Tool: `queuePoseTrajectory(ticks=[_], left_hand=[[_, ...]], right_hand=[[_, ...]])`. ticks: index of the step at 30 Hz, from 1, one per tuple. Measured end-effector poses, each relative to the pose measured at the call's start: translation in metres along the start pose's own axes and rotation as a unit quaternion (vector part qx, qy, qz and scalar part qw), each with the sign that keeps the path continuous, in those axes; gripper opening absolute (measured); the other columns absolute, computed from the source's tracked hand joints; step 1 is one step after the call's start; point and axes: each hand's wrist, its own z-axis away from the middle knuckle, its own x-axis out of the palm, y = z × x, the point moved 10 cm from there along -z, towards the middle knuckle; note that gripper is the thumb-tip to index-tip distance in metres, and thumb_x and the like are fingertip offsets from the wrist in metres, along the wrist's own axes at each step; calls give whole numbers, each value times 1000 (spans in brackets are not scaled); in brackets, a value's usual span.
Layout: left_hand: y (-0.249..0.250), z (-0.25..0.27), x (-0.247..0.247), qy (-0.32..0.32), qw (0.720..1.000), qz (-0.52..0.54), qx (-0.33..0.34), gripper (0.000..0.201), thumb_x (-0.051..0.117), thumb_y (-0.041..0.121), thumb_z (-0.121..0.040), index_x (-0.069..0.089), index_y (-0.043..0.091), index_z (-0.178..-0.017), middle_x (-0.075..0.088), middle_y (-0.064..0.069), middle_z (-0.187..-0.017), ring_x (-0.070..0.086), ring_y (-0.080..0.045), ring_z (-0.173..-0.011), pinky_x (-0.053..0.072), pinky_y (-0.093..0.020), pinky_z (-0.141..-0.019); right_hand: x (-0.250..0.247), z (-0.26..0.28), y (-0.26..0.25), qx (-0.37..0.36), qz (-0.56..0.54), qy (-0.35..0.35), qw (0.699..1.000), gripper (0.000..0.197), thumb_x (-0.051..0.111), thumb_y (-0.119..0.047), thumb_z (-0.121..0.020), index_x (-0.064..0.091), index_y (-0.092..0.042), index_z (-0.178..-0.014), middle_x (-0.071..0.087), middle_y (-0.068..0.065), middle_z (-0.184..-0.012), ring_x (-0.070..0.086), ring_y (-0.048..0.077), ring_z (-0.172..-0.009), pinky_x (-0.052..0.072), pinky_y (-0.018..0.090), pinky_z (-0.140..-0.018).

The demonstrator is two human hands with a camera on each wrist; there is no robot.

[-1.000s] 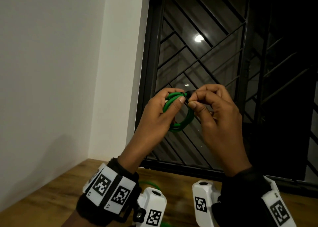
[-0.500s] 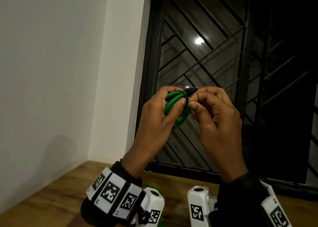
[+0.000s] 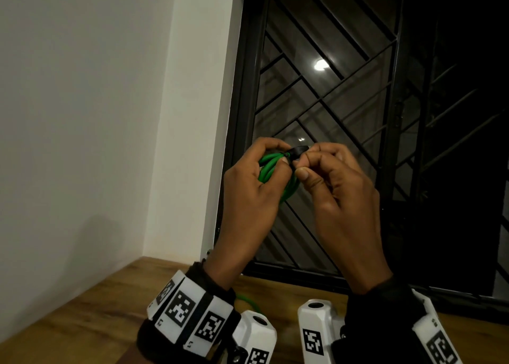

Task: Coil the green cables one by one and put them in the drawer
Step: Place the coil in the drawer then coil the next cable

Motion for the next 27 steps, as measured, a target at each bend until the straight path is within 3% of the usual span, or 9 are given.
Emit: queuePoseTrajectory(ticks=[2,6,8,12,17,23,27], left_hand=[[-3,-1,3,-23,1000,7,0,17,57,11,-97,61,15,-113,65,7,-104,63,-5,-98,49,-13,-78],[-2,-2,8,-68,997,-27,25,18,58,18,-98,50,19,-115,60,2,-107,63,-10,-99,51,-15,-78],[2,-1,8,-64,996,-52,39,17,59,19,-97,51,19,-112,60,3,-105,63,-9,-96,52,-15,-76],[9,0,8,-58,992,-83,69,16,62,17,-96,53,16,-109,62,2,-100,63,-9,-91,53,-17,-75],[17,2,13,-66,981,-141,113,18,64,18,-95,55,12,-109,62,2,-100,60,-6,-89,48,-10,-76],[20,3,10,-53,972,-174,150,20,65,17,-94,59,7,-111,65,-3,-103,56,-4,-96,45,-5,-82],[22,1,5,-46,971,-175,157,18,65,19,-94,59,9,-107,64,0,-99,57,-3,-91,46,-7,-78]], right_hand=[[0,-1,5,14,-12,-9,1000,10,61,-18,-95,68,-23,-92,59,-16,-104,62,4,-97,55,26,-75],[-2,-3,22,79,-77,-18,994,11,62,-17,-97,67,-25,-92,63,-13,-102,66,10,-97,60,46,-78],[-2,-4,23,96,-98,-22,990,10,62,-18,-97,65,-26,-93,68,-10,-100,68,10,-97,60,48,-79],[-5,-3,16,100,-84,-12,991,3,68,-24,-91,68,-25,-94,71,-11,-90,70,7,-91,63,40,-75],[-12,-1,25,141,-52,20,988,3,72,-27,-86,75,-25,-85,72,-11,-76,71,5,-75,61,32,-61],[6,8,48,283,-180,-64,940,7,71,-17,-90,77,-13,-89,76,5,-80,73,11,-73,53,21,-51],[12,6,41,266,-180,-76,944,8,69,-19,-92,75,-14,-89,73,8,-80,67,8,-70,51,19,-51]])
